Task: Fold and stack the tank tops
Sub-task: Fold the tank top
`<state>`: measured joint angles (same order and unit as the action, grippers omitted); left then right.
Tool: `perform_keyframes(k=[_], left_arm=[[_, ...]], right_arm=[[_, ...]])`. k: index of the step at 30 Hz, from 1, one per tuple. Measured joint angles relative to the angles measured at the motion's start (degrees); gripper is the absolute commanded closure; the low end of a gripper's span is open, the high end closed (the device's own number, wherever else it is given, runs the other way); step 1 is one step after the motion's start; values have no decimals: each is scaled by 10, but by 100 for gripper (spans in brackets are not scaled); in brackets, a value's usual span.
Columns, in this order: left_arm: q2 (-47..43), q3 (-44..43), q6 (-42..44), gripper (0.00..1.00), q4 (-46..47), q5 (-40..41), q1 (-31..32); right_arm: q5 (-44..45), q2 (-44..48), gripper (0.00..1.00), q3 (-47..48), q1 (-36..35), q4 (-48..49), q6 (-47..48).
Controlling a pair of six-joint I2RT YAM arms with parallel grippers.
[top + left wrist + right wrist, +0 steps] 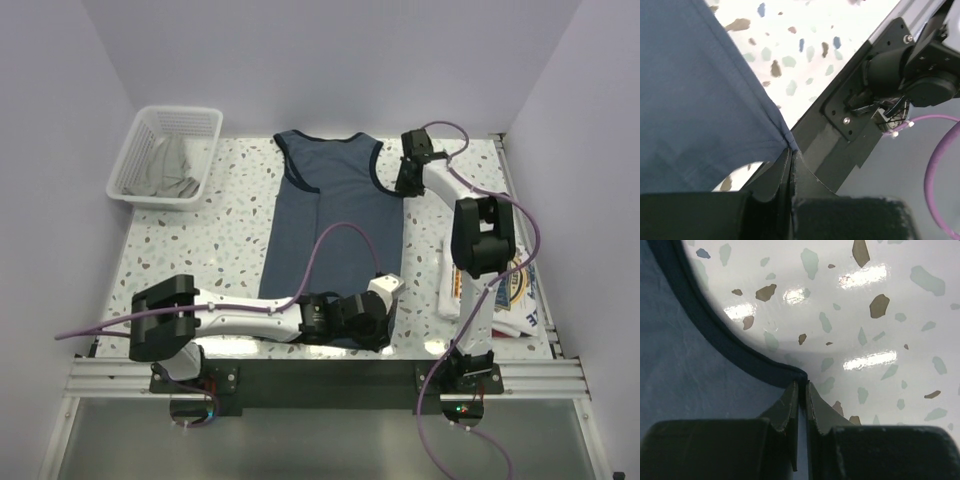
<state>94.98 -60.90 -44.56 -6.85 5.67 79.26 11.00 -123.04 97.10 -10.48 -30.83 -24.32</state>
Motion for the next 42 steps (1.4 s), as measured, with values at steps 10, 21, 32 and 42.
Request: perform_keyframes(k=[10, 21, 32, 42], left_arm=[[-110, 104, -59, 100, -14, 66, -8], [-207, 196, -135, 100, -53, 120, -16], [-259, 254, -194, 100, -122, 150, -16], [-263, 272, -213, 100, -150, 158, -16]], right_arm=[[-26, 33, 100, -6, -9, 19, -32], [-34, -19, 100, 86, -88, 30, -66], [-44, -99, 100, 147, -138, 34, -91], [-47, -128, 100, 205, -163, 35, -94]])
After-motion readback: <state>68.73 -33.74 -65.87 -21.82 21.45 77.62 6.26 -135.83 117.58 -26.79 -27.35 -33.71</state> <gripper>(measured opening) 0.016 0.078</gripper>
